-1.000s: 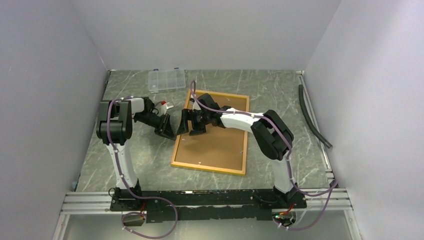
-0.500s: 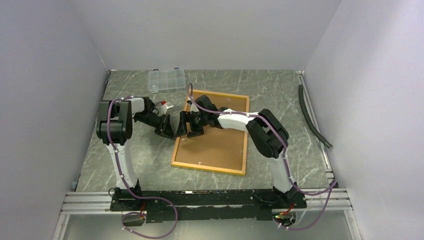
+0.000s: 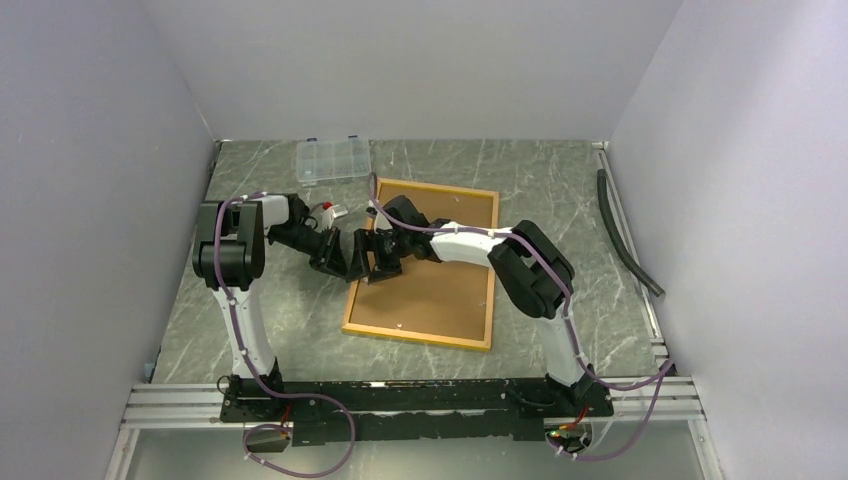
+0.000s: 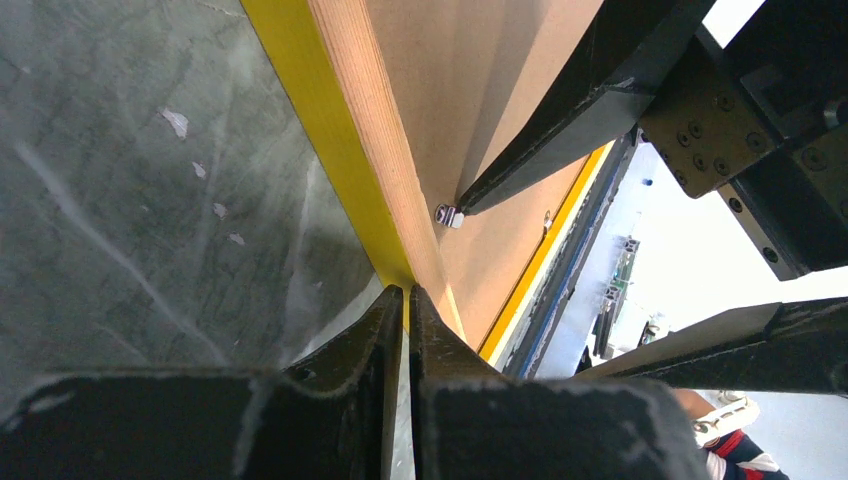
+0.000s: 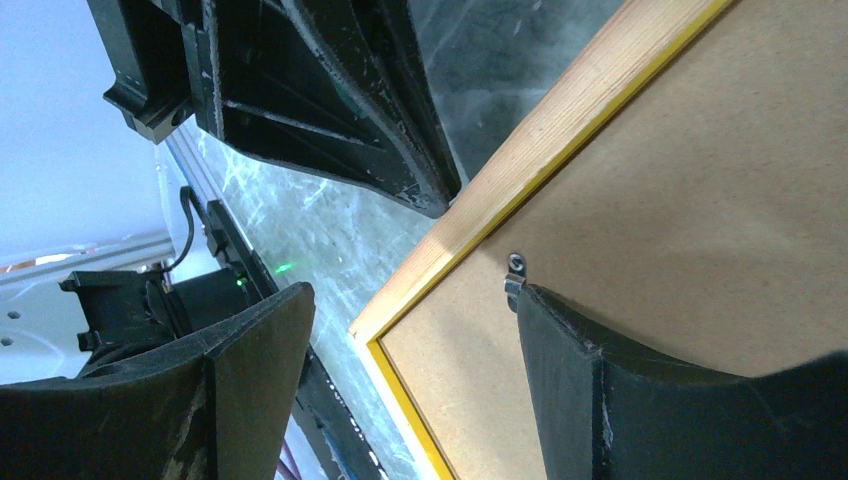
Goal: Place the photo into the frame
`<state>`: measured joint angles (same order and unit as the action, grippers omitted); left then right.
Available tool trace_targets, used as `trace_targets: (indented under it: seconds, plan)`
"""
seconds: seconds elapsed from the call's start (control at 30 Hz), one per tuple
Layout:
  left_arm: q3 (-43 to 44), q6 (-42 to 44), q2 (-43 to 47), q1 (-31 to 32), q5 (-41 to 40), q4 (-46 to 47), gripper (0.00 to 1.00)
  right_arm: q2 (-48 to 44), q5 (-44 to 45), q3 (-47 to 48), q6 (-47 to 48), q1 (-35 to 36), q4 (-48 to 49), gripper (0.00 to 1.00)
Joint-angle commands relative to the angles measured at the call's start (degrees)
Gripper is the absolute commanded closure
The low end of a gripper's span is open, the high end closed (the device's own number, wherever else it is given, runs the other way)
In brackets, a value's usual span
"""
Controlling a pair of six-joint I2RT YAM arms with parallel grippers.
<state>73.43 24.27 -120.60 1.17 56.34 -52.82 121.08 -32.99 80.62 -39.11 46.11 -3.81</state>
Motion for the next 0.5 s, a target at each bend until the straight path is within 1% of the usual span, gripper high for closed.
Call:
trace_targets:
  seconds: [0.0,0.47]
  plan:
    - [0.8,0.26,1.5,0.76,1.58,1.1,0.88,0.17,-1.22,2.09,-0.45,0.38,0.67,0.23]
    - [0.32,0.73,1.81,1.08,1.84,1.16,0.87,3.76,-1.47,5.12,-2.23,0.39,2.49,0.23]
